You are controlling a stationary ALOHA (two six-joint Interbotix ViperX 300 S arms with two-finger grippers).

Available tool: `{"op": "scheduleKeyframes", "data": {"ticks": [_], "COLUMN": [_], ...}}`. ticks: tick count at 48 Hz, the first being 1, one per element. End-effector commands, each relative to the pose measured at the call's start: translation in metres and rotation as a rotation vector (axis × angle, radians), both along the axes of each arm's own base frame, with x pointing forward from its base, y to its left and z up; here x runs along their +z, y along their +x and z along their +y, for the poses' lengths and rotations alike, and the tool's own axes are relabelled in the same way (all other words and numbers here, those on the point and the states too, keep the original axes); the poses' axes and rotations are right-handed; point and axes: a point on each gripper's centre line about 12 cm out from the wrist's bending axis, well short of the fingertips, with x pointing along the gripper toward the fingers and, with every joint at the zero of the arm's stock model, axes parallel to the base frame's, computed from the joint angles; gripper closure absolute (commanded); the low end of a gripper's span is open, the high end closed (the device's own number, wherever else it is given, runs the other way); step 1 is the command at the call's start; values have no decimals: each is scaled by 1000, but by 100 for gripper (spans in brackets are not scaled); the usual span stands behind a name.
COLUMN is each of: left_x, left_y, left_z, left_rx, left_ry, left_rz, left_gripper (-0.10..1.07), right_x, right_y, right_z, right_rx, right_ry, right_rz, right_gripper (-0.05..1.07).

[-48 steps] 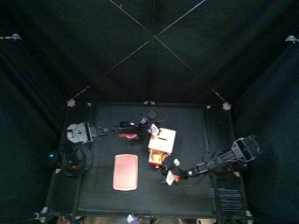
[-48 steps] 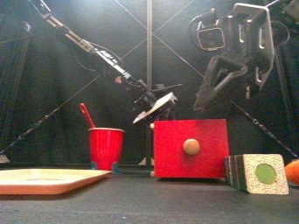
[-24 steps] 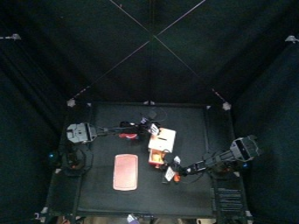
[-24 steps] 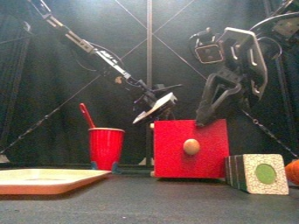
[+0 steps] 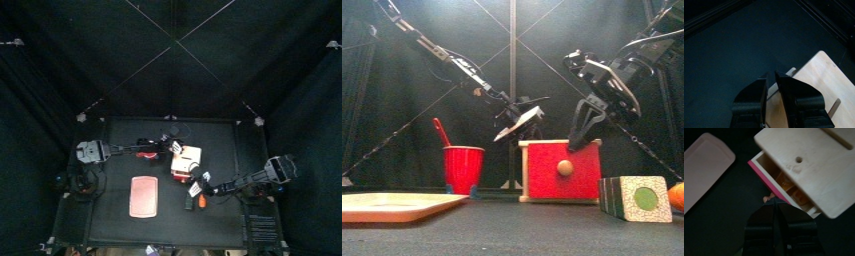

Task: Close drawer

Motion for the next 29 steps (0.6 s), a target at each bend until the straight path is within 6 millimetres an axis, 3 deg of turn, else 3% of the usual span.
{"op": "scheduleKeyframes", "data": {"ticks": [1, 29], "left_x": [12, 16], "left_y": [1, 1], "left_z": [0, -3], "left_rx": [-4, -9], "left_ry": [12, 16], "left_rz": [-23, -28], "left_gripper": [35, 35], "right_x": [13, 11], "right_y": [-5, -17], "right_z": [-12, -42], "right_rx": [-69, -194], "right_ry": [-19, -47], "right_rz": [-29, -11], "right_gripper": [79, 79]}}
